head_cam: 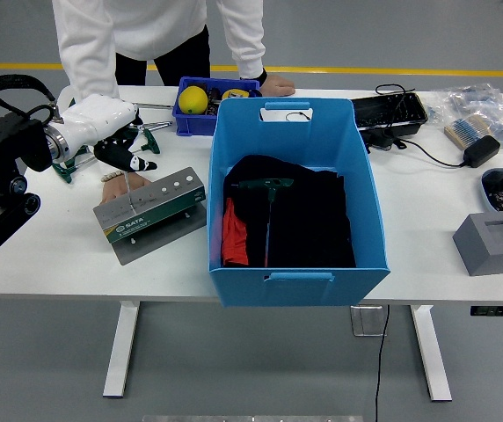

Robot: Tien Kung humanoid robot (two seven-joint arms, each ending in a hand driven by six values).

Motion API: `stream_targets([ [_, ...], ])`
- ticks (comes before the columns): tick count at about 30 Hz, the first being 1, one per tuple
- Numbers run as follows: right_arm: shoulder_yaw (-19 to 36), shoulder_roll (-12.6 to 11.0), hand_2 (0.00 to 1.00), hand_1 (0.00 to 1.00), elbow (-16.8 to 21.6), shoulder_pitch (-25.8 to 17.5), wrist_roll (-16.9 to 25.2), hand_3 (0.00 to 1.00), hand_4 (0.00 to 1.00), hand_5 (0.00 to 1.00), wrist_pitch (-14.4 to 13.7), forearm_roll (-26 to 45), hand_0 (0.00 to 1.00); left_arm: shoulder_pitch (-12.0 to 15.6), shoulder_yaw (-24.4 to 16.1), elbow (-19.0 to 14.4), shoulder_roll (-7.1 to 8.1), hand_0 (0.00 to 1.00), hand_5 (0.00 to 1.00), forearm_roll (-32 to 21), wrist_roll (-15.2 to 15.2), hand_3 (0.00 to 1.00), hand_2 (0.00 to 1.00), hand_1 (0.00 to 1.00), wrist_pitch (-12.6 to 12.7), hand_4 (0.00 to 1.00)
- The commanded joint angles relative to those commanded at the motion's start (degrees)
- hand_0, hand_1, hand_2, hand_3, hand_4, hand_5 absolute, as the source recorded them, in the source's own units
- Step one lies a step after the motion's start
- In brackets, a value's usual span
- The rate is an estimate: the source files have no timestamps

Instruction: Lift tool from toolbox,place it in box,lift tool from toolbox,place it in box

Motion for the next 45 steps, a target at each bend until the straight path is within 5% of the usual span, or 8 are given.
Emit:
stream_targets([
  [15, -0.23, -0.08, 0.675, 0.606, -0.03, 0.11, 0.09, 0.548, 0.761, 0.663, 0.14, 0.34, 0.630, -0.98, -1.70, -1.64, 1.09, 0.058, 0.511, 0.39, -2.55, 0.033, 0.002, 0.002, 2.25, 0.850],
  [26, -0.04, -0.13, 0.674, 0.605, 0.00, 0.12, 0.04, 0.548, 0.761, 0.663, 0.13, 0.08, 0.630, -0.67, -5.36, -8.71, 0.60, 0.059, 0.522, 0.28, -2.68, 0.033, 0.002, 0.002, 3.32, 0.839],
  [35, 0.52, -0.17, 0.674, 0.607, 0.13, 0.20, -0.21, 0.548, 0.761, 0.663, -0.02, -0.93, 0.630, -3.47, -1.50, -15.63, -5.68, 0.059, 0.525, -2.46, -4.59, 0.034, 0.002, 0.002, 6.88, 0.836],
  [42, 1.42, -0.52, 0.674, 0.606, 0.13, 0.62, -0.68, 0.547, 0.760, 0.663, 0.11, -2.47, 0.630, -6.72, 6.67, -12.75, -12.07, 0.069, 0.524, -6.17, -7.07, 0.034, 0.002, 0.002, 7.74, 0.833],
  [43, 1.52, -0.59, 0.674, 0.605, 0.12, 0.71, -0.71, 0.548, 0.760, 0.663, 0.14, -2.61, 0.630, -7.01, 7.60, -11.81, -12.95, 0.112, 0.523, -6.57, -7.24, 0.112, 0.060, 0.002, 7.53, 0.832],
  [45, 1.64, -0.72, 0.674, 0.605, 0.10, 0.84, -0.73, 0.548, 0.760, 0.663, 0.21, -2.81, 0.630, -7.34, 8.69, -10.35, -14.11, 0.112, 0.523, -7.28, -7.51, 0.112, 0.060, 0.002, 7.70, 0.832],
])
